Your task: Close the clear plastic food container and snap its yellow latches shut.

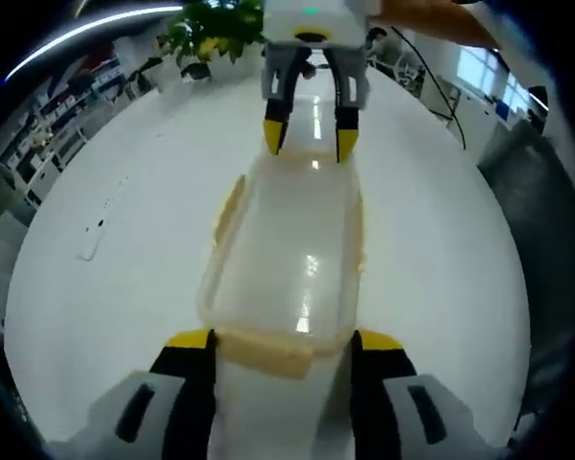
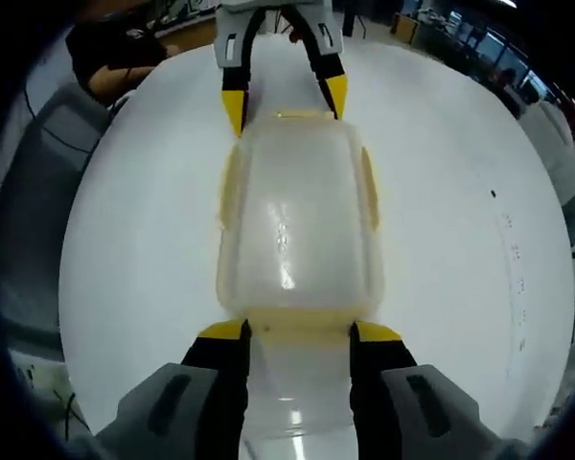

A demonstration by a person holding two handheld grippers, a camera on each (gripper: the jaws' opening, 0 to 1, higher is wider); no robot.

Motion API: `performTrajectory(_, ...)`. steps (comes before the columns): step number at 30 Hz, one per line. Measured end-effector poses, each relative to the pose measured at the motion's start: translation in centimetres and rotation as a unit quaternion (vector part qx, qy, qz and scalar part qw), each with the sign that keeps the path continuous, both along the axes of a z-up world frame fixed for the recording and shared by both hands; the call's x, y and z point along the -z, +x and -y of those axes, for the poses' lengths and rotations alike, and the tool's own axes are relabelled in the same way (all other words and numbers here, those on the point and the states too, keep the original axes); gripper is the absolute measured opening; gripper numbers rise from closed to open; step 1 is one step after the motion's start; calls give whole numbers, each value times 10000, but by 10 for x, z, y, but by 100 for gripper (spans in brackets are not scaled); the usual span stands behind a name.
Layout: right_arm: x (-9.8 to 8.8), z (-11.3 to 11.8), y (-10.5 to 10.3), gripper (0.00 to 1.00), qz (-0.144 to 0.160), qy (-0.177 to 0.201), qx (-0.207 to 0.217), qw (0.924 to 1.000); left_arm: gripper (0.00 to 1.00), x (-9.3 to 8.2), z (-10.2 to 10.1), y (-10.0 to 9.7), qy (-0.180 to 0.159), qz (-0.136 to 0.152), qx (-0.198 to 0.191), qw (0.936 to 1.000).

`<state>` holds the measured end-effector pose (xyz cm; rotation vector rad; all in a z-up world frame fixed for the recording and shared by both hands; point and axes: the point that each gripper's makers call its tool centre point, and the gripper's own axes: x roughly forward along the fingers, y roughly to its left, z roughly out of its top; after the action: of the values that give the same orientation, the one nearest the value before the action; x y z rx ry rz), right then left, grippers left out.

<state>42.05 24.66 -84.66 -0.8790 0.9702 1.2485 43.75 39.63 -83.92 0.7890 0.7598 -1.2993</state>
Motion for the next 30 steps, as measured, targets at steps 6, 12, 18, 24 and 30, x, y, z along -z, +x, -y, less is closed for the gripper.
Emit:
performTrajectory(6, -1, -2, 1, 38, 30, 23, -130, 9999, 48, 0, -7, -9, 286, -33, 222, 9993)
performTrajectory(12, -1, -3, 1, 37, 68, -99, -412, 9991, 34, 1, -14, -17, 470, -193, 293, 9983)
performTrajectory(18, -1, -4, -1, 37, 47, -167, -336, 9993, 34, 1, -13, -14, 452, -173, 333, 9983)
performTrajectory(24, 0, -4, 0, 38, 0, -428, -356, 9984, 34, 3, -15, -10, 423, -245, 275, 9984)
performTrajectory(30, 1, -4, 0, 38, -60, -619, -365, 9974, 34, 4, -14, -9, 430, -262, 299, 9983)
